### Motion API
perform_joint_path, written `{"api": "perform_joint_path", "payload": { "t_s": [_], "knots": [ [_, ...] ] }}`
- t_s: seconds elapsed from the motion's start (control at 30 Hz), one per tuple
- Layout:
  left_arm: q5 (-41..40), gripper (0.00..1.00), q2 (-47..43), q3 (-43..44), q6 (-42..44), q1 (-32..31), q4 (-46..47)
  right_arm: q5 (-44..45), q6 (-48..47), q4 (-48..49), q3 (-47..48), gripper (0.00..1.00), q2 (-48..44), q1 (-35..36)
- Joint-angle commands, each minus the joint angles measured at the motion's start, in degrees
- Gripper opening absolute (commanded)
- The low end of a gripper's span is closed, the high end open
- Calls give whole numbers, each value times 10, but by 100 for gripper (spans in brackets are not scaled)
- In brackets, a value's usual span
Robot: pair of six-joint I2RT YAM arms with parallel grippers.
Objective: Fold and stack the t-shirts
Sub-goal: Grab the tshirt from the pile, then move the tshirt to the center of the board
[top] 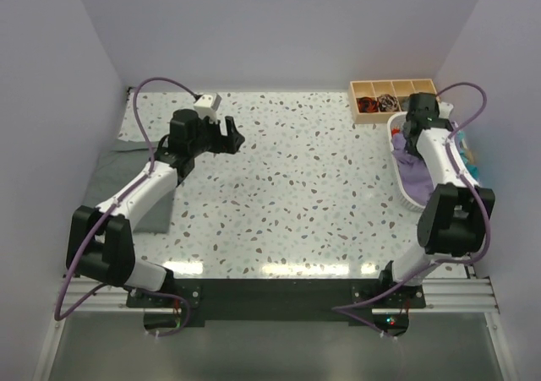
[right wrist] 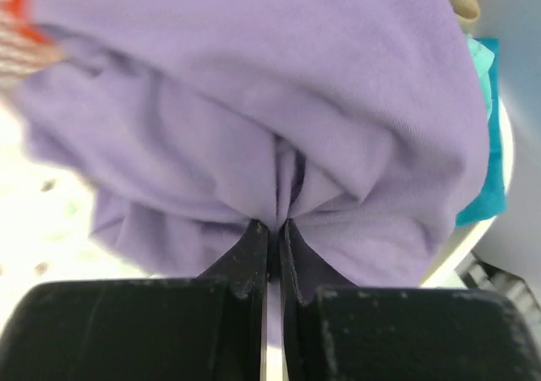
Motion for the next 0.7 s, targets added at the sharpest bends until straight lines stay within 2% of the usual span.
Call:
{"api": "perform_joint_path", "payload": {
  "t_s": [0.0,0.03,0.07,0.17,0.23,0.27,0.3,0.37,0.43,0.57,0.67],
  "knots": [
    [14,84,11,-4,-15,-2,36,-146,-38,94,-42,0,-132,17],
    [16,83,11,-1,-15,-2,35,-178,-44,112,-51,0,-157,21],
    [17,81,12,0,-15,-2,35,-254,-49,128,-54,0,-201,23],
    [9,74,10,7,-15,-2,30,-358,-58,145,-52,0,-272,29],
    [3,72,4,9,-15,-2,27,-440,-57,150,-28,0,-292,36],
    [1,71,1,10,-16,-2,27,-477,-66,133,-10,0,-296,37],
    [-6,70,-3,13,-17,-2,27,-561,-64,130,25,0,-301,42],
    [-19,67,-9,20,-17,-2,20,-640,-63,118,81,0,-299,53],
    [-28,66,-14,28,-19,-2,11,-695,-54,119,110,0,-293,99],
    [-55,64,-44,30,-23,-2,3,-790,17,205,159,0,-272,166],
    [-85,71,-66,28,-31,-2,-10,-849,57,242,194,0,-236,212]
  ]
}}
